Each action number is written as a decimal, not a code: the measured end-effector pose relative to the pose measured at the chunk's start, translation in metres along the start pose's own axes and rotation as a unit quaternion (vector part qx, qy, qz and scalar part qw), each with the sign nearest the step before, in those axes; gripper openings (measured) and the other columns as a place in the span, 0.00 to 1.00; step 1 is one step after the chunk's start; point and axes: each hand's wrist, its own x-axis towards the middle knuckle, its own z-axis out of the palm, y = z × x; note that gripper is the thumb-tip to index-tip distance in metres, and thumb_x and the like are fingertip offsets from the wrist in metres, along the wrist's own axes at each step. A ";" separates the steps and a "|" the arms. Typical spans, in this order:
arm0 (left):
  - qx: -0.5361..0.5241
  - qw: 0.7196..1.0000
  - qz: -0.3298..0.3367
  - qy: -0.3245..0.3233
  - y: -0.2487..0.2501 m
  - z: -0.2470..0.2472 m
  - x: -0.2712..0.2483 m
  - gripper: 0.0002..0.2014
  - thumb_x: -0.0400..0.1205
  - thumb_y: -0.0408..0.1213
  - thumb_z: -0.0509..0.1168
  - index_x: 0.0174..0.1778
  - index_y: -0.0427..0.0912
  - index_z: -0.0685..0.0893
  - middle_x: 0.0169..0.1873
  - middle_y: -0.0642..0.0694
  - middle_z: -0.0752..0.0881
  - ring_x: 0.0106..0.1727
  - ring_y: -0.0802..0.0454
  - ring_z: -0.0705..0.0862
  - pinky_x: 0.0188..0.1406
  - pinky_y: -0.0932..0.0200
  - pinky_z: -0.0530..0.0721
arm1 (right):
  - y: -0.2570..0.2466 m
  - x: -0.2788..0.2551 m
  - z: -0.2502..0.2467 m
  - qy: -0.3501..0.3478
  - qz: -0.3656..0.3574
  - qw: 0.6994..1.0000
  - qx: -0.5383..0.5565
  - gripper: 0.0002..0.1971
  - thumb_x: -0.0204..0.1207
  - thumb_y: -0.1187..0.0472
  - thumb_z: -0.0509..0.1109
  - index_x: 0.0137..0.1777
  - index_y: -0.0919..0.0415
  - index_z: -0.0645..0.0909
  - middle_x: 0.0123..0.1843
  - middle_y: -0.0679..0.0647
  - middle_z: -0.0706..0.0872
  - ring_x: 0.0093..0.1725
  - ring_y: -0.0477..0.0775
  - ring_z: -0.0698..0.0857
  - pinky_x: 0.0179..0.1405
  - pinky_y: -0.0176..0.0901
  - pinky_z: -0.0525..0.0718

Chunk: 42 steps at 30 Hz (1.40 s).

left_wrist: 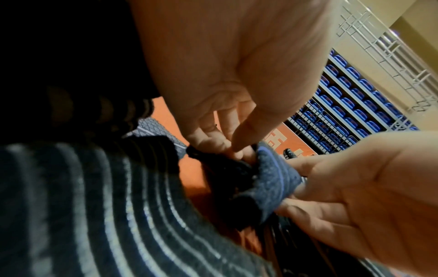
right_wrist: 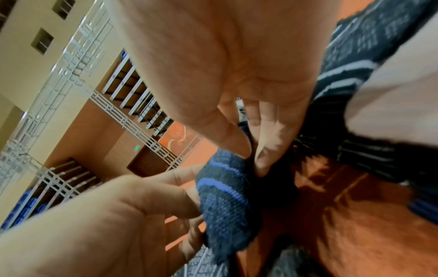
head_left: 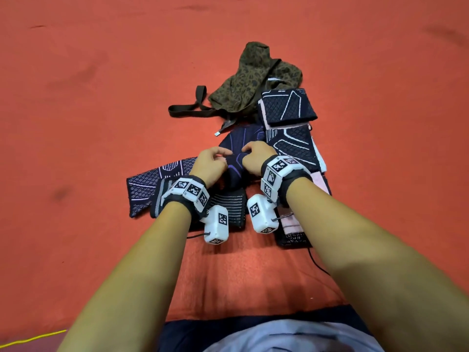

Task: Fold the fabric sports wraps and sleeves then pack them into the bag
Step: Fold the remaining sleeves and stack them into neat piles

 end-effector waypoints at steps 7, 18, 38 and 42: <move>-0.032 0.999 0.043 -0.001 0.009 0.004 -0.013 0.17 0.80 0.19 0.61 0.53 0.44 0.87 0.34 0.46 0.83 0.33 0.52 0.80 0.39 0.59 0.82 | 0.017 -0.017 -0.018 0.001 -0.008 0.996 0.092 0.15 0.71 0.67 0.67 0.52 0.51 0.91 0.37 0.56 0.90 0.30 0.52 0.88 0.32 0.39 0.85; -0.084 0.984 0.156 0.008 0.043 0.000 -0.052 0.11 0.79 0.23 0.69 0.40 0.45 0.87 0.38 0.47 0.87 0.37 0.57 0.81 0.39 0.65 0.80 | 0.031 -0.038 -0.019 0.074 -0.012 0.981 0.176 0.23 0.70 0.52 0.67 0.67 0.44 0.79 0.49 0.56 0.90 0.49 0.63 0.91 0.51 0.57 0.91; -0.050 0.990 0.133 0.002 0.020 0.010 -0.064 0.19 0.77 0.25 0.69 0.59 0.50 0.88 0.56 0.47 0.89 0.54 0.55 0.87 0.60 0.56 0.84 | 0.063 -0.075 -0.030 -0.030 -0.030 0.930 0.365 0.13 0.76 0.69 0.75 0.60 0.72 0.84 0.51 0.62 0.91 0.41 0.51 0.89 0.37 0.36 0.87; -0.082 0.991 0.109 -0.019 0.028 0.016 -0.069 0.20 0.82 0.23 0.66 0.67 0.46 0.83 0.44 0.46 0.86 0.39 0.59 0.83 0.38 0.66 0.82 | 0.075 -0.073 -0.033 0.013 -0.003 0.921 0.390 0.08 0.77 0.67 0.76 0.54 0.68 0.85 0.48 0.63 0.89 0.39 0.52 0.87 0.35 0.39 0.85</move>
